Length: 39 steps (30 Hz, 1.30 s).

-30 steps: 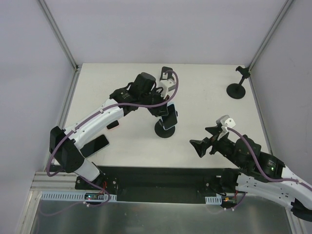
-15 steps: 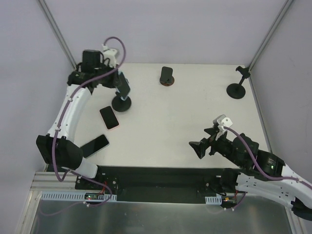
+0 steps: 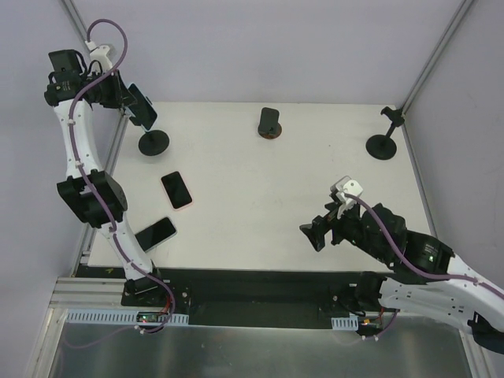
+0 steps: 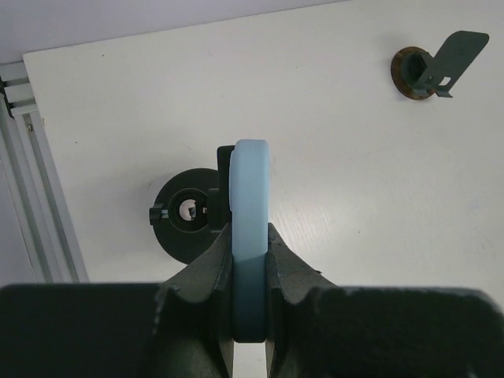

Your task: Place the phone on the phone stand

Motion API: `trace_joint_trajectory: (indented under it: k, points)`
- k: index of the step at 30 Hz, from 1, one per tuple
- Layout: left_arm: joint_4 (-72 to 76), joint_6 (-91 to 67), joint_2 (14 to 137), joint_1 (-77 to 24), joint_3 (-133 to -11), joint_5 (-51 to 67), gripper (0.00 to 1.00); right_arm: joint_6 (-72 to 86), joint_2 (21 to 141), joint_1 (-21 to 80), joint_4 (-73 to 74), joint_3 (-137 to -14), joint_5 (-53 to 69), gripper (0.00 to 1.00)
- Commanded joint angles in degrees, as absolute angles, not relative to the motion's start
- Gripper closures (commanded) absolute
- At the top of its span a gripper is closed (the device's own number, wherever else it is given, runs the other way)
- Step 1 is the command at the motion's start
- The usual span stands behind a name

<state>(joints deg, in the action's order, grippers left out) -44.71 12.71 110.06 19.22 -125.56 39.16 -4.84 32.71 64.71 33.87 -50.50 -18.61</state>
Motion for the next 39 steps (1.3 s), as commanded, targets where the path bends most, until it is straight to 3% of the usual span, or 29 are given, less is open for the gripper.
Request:
trace_joint_trajectory:
  k: [1, 11, 15, 20, 30, 33, 34, 35, 39]
  points:
    - [-44.21, 15.91, 114.86, 21.88, -136.05, 48.77, 1.00, -8.43, 34.97, 61.79, 34.72, -54.23, -19.08, 0.03]
    - [-43.95, 19.07, 116.45, 22.76, -134.82, 47.37, 1.00, -5.63, 39.02, 50.11, 31.38, -53.00, -9.50, 0.04]
    - [-42.11, 16.36, 117.16, 22.42, -133.43, 43.52, 1.00, -5.10, 39.99, 49.57, 30.23, -53.87, -9.14, 0.03]
    - [-30.07, 15.56, 110.31, 21.71, -120.77, 37.80, 1.00, -4.05, 39.46, 49.39, 30.23, -54.41, -10.28, 0.03]
    - [-26.28, 12.57, 111.80, 22.33, -120.50, 35.86, 1.00, -1.85, 37.71, 49.22, 30.50, -54.14, -11.34, 0.03]
    - [-26.19, 10.82, 111.19, 22.59, -119.71, 35.69, 0.66, -1.58, 37.97, 49.13, 30.41, -54.14, -11.16, 0.03]
    - [-25.84, 10.29, 110.75, 22.59, -118.66, 35.77, 0.42, -1.50, 38.14, 49.13, 30.41, -54.14, -11.25, 0.03]
    - [-25.40, 8.89, 110.13, 22.67, -118.04, 35.95, 0.01, -1.41, 38.49, 49.22, 30.32, -54.14, -11.16, 0.03]
    - [-23.73, 2.48, 105.66, 22.76, -116.54, 36.56, 0.01, -1.32, 41.65, 49.04, 30.06, -55.19, -10.99, 0.03]
